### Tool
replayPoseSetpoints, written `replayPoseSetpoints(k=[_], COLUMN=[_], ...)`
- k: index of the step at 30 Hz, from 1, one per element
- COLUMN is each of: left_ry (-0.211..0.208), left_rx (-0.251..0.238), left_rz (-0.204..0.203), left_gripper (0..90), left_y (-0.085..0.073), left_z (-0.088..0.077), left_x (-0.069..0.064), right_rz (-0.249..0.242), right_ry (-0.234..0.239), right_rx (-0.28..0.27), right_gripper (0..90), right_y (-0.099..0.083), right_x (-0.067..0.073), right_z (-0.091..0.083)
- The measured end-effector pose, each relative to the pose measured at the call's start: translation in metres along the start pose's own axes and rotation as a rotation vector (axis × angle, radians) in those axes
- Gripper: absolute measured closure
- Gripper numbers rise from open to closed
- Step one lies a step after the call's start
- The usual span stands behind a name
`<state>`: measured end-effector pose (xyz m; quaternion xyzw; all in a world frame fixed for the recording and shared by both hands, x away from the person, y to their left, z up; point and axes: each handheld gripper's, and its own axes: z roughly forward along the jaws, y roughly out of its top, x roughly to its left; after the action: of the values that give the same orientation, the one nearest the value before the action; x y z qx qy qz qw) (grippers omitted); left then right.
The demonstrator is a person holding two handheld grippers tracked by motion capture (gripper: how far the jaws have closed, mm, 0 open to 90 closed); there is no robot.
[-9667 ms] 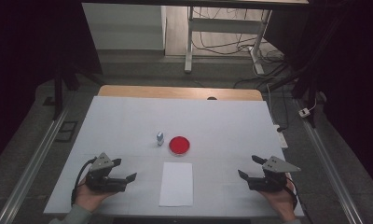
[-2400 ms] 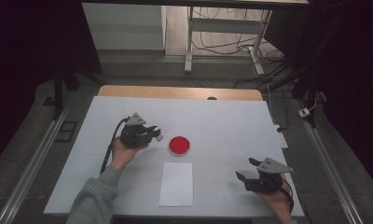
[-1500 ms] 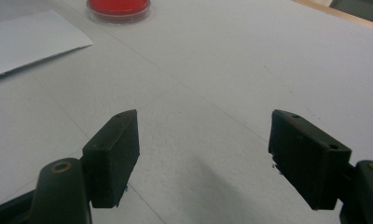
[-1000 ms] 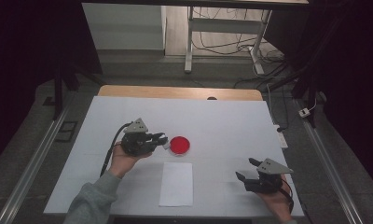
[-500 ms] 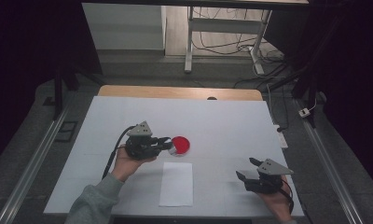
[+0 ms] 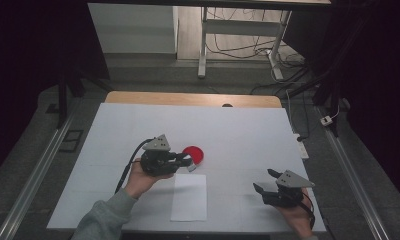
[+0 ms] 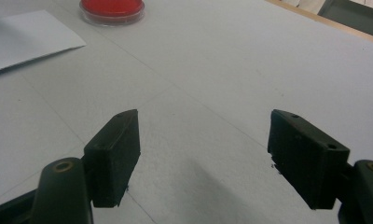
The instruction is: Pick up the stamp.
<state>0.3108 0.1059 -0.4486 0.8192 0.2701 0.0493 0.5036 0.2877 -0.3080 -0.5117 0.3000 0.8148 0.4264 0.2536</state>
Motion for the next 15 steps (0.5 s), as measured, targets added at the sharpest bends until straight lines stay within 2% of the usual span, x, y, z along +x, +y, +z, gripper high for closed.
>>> replayPoseSetpoints(k=[10, 15], left_ry=[-0.043, -0.046], left_rx=[0.022, 0.023], left_rz=[0.022, 0.025], left_gripper=[75.5, 75.4], left_y=[0.000, 0.000], left_z=[0.012, 0.014], left_x=[-0.013, -0.015], right_rz=[0.002, 0.004], right_ry=[-0.001, 0.001], right_rx=[-0.001, -0.001], right_gripper=[25.1, 25.2], right_y=[0.000, 0.000], right_x=[0.000, 0.000], right_z=[0.000, 0.000])
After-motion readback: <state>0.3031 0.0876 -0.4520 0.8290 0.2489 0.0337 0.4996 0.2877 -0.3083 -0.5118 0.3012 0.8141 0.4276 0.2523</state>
